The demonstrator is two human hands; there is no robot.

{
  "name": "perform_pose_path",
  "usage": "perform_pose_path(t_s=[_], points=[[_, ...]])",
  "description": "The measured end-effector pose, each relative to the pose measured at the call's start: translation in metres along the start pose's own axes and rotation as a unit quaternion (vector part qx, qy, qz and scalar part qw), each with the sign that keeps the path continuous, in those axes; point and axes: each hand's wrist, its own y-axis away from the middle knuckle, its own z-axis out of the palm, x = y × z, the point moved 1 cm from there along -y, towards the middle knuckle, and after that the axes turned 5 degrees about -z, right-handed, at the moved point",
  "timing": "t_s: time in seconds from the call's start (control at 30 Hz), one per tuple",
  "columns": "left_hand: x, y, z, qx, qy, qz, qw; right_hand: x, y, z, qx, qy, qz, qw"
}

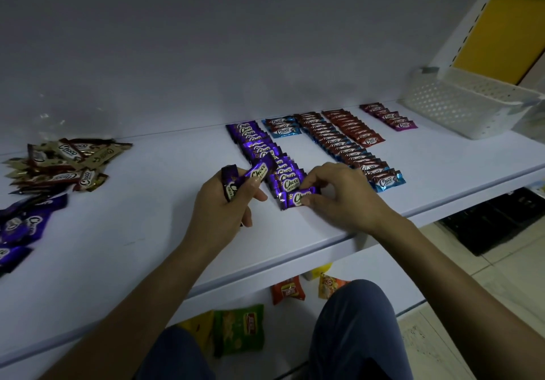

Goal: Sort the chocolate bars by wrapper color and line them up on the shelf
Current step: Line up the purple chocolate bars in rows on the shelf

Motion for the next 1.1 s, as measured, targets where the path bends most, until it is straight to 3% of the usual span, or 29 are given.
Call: perform_pose_path(t_s=[0.33,0.43,0.57,0.67,0.87,1.0,1.1], points=[[0.004,0.000,0.002,-0.013,0.029,-0.018,0.999,0.003,-0.011,0.001,0.059,0.038,-0.024,0.997],[0.005,0.000,0.002,-0.022,0.041,-0.023,0.999,-0.010,-0.006,0.002,0.106,-0.085,-0.025,0.990],[0.005,0.001,0.000,-0.028,0.035,-0.007,0.999,-0.038,-0.003,0.005,0.081,-0.308,-0.007,0.948],[0.004,0.001,-0.001,-0.040,0.033,0.003,0.999,-0.045,-0.002,0.003,0.062,-0.385,-0.004,0.921],[0.004,0.002,0.000,-0.042,0.033,0.016,0.998,-0.033,0.011,-0.007,0.014,-0.383,0.007,0.924],[0.002,0.000,0.001,-0.024,0.084,-0.032,0.996,-0.009,0.020,-0.009,-0.047,-0.221,0.032,0.974],[0.002,0.000,0.000,-0.024,0.081,-0.041,0.996,0.000,0.023,-0.005,-0.040,-0.170,0.048,0.984]])
